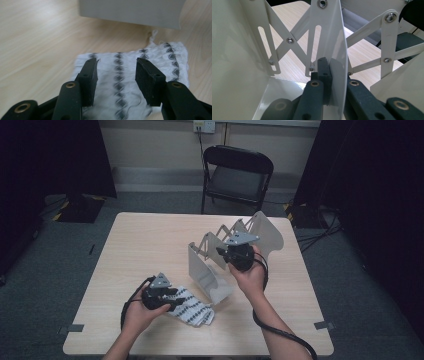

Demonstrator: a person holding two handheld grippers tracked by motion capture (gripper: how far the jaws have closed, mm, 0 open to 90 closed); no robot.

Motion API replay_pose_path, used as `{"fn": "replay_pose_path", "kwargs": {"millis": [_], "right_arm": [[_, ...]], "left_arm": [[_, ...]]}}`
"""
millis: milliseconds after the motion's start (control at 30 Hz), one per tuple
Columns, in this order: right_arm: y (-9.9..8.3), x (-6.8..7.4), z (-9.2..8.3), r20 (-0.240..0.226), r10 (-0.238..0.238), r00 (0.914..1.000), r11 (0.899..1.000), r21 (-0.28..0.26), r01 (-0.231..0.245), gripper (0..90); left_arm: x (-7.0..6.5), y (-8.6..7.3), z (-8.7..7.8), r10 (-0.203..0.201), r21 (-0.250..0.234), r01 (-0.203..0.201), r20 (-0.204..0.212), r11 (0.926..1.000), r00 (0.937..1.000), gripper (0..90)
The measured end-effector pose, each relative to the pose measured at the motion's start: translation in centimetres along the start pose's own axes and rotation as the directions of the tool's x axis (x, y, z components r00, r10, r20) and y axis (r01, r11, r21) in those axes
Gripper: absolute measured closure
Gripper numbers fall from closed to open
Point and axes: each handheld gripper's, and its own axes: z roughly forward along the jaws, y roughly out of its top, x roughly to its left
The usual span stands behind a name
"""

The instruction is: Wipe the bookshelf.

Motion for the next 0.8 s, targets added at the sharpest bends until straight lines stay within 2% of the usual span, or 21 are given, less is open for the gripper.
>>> {"fn": "replay_pose_path", "kwargs": {"millis": [167,367,467,533,667,800], "right_arm": [[-0.2,-0.1,0.0,0.001,0.001,1.0,1.0,0.0,-0.001,87.8],[-0.5,-0.2,-0.1,0.004,0.006,1.0,1.0,-0.002,-0.006,87.8],[-0.7,-0.1,-0.2,0.004,0.014,0.9999,1.0,-0.004,-0.014,87.7],[-0.8,0.0,-0.2,0.002,0.01,0.9999,1.0,-0.003,-0.01,87.4],[-0.9,0.3,-0.2,-0.007,0.005,1.0,1.0,-0.002,-0.005,87.2],[-1.0,0.5,0.0,-0.01,-0.004,0.9999,1.0,0.003,0.004,87.3]], "left_arm": [[-0.3,-1.0,1.3,0.008,0.032,-0.009,0.017,0.9994,0.9998,52.7],[0.2,-2.3,-0.5,0.01,0.066,-0.011,0.017,0.9978,0.9998,53.0],[0.5,-2.7,-1.2,0.003,0.065,-0.004,0.013,0.9979,0.9999,52.5],[0.6,-2.6,-1.5,0.007,0.059,-0.007,0.008,0.9982,0.9999,49.9],[0.6,-1.6,-1.3,-0.002,0.008,0.002,-0.001,1.0,1.0,44.2],[0.6,-0.2,-0.7,0.018,-0.011,-0.018,-0.006,0.9998,0.9998,40.6]]}}
